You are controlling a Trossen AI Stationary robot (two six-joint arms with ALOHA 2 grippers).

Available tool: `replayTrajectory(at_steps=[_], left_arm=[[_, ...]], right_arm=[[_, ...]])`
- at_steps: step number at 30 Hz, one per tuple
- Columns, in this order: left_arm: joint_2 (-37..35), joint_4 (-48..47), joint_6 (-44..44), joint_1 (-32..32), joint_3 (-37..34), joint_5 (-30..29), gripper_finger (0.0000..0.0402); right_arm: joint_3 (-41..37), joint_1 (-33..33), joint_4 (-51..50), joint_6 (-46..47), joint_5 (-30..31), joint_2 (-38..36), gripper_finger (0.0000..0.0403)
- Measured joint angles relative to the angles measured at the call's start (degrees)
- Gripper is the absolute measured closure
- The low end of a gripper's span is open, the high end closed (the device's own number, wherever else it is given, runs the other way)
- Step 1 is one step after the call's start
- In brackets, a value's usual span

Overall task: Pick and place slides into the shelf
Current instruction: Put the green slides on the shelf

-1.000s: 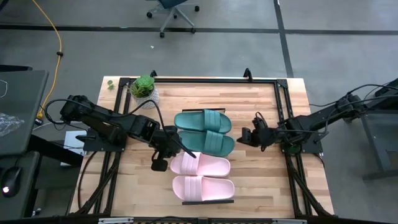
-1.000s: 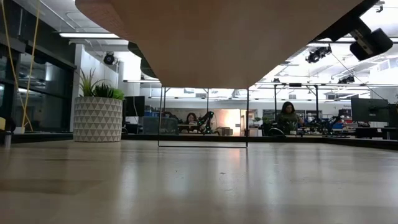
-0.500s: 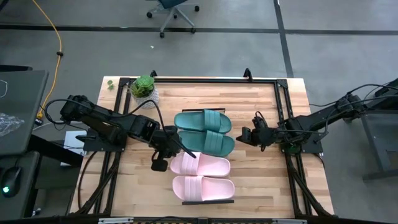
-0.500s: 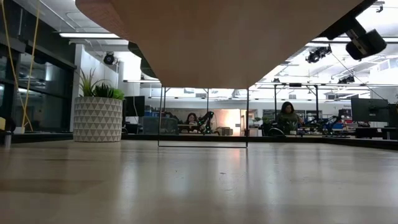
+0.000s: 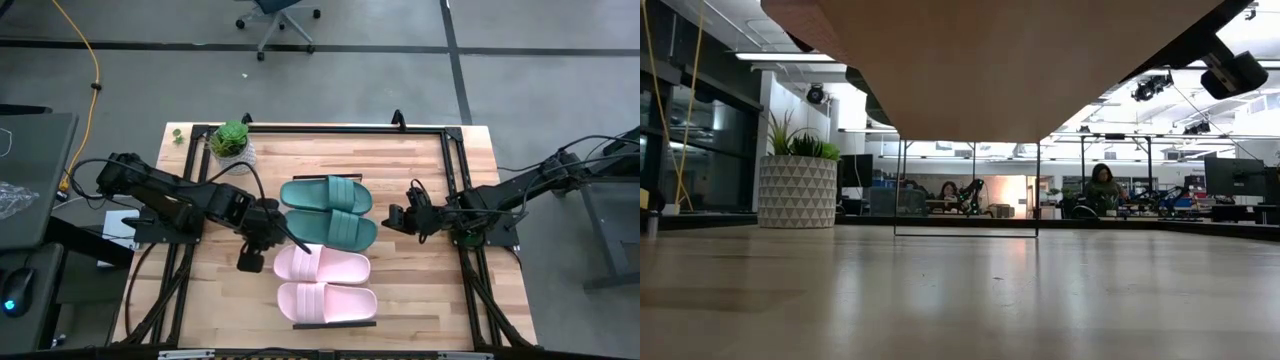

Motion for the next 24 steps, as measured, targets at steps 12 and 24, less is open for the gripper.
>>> replayTrajectory(at_steps=[12,24], left_arm=[[-0.1,-7.6,5.6,-0.1,3.1,4.6,0.0394],[1.1,-3.5,5.9,-0.1,3.2,8.0,0.0394]], right_arm=[[0.0,0.0,0.0,0.2,-0.1,0.2,0.0403],[0.0,0.0,2.3,0.2,-2.5,3.6,0.0403]])
